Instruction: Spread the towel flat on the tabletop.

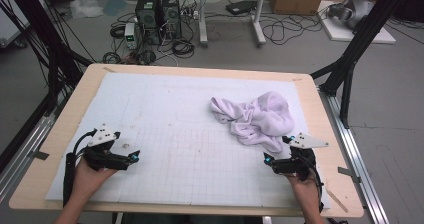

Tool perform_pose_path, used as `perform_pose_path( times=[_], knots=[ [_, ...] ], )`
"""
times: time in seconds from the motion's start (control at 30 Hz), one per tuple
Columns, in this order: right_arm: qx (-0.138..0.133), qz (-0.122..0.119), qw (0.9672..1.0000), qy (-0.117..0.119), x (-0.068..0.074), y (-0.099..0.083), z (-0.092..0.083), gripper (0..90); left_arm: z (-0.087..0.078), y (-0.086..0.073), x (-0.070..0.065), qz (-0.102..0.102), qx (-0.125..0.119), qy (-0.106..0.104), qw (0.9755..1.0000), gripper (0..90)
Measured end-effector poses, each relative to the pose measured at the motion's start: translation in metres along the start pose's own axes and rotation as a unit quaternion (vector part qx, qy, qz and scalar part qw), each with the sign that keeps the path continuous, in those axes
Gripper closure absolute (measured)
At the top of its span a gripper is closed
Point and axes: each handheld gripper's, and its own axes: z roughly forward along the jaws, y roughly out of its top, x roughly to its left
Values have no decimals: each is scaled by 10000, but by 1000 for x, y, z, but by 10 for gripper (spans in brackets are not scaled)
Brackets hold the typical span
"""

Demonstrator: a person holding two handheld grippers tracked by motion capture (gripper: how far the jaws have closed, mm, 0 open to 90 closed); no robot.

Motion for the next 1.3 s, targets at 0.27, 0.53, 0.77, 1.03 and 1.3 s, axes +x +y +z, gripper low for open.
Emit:
perform_pose_path(
  times=[0.27, 0.53, 0.77, 1.03, 1.3],
  knots=[
    [-28, -45, 10000, 24, 1, 0, 0, 55, 0, 0, -2, 0, -9, 12, 10000, 24],
    [-108, -24, 9999, 48, 2, 1, -1, 55, -1, 1, -4, 31, 4, 1, 10000, 25],
    [-90, -43, 9999, 48, 3, 1, -2, 55, -3, 0, -5, -4, -22, -16, 10000, 25],
    [-209, 70, 9996, 170, 4, 4, -2, 55, -5, 2, -5, -149, -108, 39, 9998, 25],
    [-69, 20, 9996, 287, 3, 18, 6, 55, 2, 10, 1, -294, -153, 66, 9994, 25]
  ],
)
